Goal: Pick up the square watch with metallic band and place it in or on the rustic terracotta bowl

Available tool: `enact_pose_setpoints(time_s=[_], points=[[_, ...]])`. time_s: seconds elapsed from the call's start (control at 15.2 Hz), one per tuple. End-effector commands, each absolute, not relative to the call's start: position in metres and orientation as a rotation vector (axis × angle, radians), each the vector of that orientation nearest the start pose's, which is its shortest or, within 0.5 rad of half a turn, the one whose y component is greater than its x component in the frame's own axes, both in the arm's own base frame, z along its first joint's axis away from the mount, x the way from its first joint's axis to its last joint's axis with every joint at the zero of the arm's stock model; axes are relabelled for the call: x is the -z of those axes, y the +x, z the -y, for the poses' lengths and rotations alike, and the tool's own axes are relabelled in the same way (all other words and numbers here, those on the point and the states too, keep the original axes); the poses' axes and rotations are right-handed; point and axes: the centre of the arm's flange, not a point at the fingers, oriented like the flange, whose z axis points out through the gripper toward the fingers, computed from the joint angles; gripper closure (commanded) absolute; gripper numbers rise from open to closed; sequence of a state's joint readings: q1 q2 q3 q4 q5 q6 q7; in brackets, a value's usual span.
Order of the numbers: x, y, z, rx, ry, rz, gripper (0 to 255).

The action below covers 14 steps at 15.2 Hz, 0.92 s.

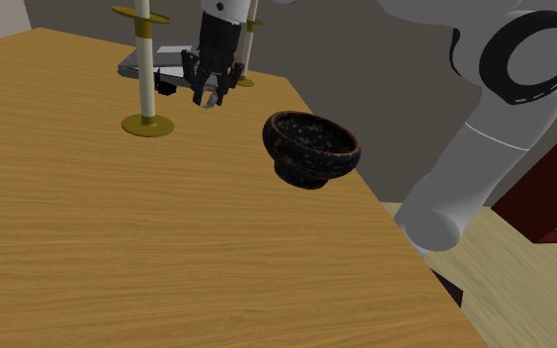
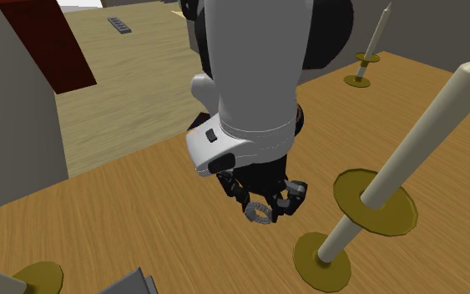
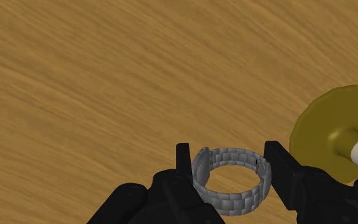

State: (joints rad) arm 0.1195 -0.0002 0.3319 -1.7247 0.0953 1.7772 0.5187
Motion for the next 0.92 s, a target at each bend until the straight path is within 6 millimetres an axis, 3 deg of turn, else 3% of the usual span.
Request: enact_pose_setpoints(time_s=[0.0,0.86], points=[[-0.58,0.508,-0.255,0.004,-3.032,-0.128,255],[-0.649,0.508,-0.255,0.004,-3.032,-0.128,255]])
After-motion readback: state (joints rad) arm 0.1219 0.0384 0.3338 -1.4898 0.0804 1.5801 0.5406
